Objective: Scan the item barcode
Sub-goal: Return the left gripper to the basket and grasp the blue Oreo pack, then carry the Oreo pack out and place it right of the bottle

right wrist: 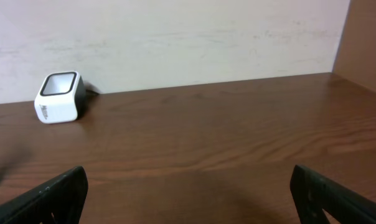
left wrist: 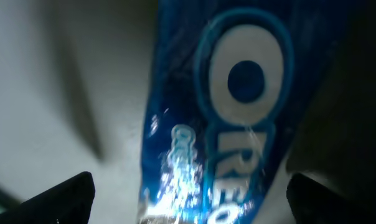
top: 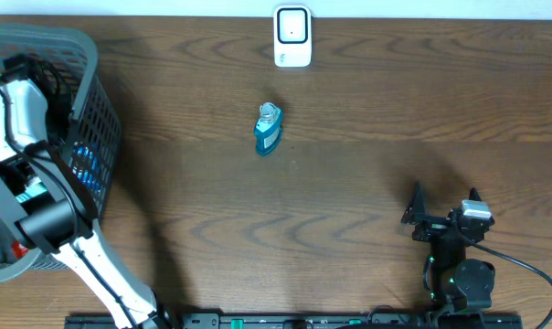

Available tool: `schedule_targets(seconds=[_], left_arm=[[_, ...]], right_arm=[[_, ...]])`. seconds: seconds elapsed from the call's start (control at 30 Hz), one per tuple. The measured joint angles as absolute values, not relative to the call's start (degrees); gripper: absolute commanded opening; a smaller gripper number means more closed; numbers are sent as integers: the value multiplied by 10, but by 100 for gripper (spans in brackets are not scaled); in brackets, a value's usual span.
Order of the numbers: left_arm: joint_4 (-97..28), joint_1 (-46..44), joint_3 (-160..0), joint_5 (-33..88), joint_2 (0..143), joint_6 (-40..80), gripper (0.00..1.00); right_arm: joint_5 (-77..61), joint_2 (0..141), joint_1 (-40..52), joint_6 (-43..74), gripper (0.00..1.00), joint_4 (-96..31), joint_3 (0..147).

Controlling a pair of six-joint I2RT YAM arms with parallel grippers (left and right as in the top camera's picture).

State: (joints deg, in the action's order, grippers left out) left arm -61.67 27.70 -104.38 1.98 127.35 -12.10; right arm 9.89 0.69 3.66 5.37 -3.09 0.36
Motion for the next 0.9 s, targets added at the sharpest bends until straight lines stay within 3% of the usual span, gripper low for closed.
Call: schedule_targets(seconds=[0.07,0.3,0.37,0.43,0.73,0.9], left_arm=[[-615,277,-1043,25,1282,-125,100],[-605,279,-1015,37,1273,-141,30],[-605,279,-1009,38,1270,-138,15],[-609,279,-1006,38,1268,-137,8],[-640,279,-1006,5,1249,-99,7],[-639,279,-1019,-40,1135,-61,7]], right_arm=[[99,7,37,54,99,-31,4],[99,7,37,54,99,-31,4],[99,7,37,54,99,-31,4],[99,7,37,54,99,-31,4],[99,7,37,54,99,-31,4],[99,7,37,54,99,-31,4]])
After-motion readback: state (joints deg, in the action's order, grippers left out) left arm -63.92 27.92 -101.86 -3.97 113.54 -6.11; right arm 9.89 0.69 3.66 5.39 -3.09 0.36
